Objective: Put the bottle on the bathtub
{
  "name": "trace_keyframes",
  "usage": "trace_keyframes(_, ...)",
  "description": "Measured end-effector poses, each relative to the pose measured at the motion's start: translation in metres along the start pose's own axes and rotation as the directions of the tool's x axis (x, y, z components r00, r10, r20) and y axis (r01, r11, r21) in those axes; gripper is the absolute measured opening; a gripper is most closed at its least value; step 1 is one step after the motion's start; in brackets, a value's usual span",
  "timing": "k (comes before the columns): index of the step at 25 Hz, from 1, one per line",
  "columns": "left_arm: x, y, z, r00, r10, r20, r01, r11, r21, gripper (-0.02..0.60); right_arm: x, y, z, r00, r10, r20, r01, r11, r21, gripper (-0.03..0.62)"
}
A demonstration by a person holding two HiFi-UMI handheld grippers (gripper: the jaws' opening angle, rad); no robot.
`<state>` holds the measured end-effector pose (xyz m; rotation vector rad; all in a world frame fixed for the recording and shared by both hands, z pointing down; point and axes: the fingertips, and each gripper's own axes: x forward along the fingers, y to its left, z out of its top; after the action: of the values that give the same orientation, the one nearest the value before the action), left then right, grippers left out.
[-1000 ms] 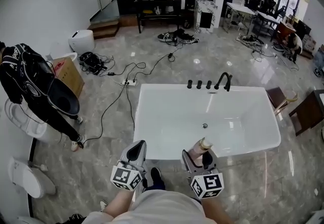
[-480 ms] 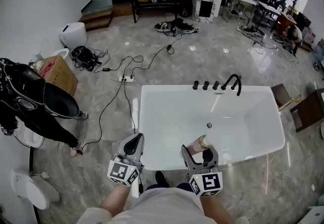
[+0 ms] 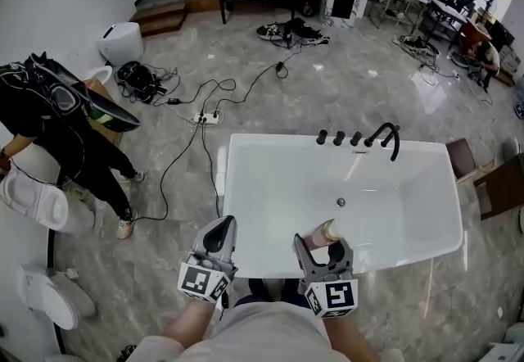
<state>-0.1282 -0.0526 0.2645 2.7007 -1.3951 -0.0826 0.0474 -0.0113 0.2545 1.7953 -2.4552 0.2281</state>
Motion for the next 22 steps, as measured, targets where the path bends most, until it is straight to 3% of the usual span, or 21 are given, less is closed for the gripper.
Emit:
trace_keyframes(14,0.045,0.016,-0.037,0.998,0.063,-0.02,-0.064,0.998,-0.014,0.009,0.057,-0.025,-0.026,0.997,0.071,-0.027,-0.072,0.997,-0.034,0.311)
trace_keyframes(22,0.067,0.041,-0.083,0.996,0.081,-0.046,-0.082,0.997,-0.008,0.009,0.101,-0.04,-0.072,0.996,0.069,-0.054,-0.071,0.997,-0.03,0.311)
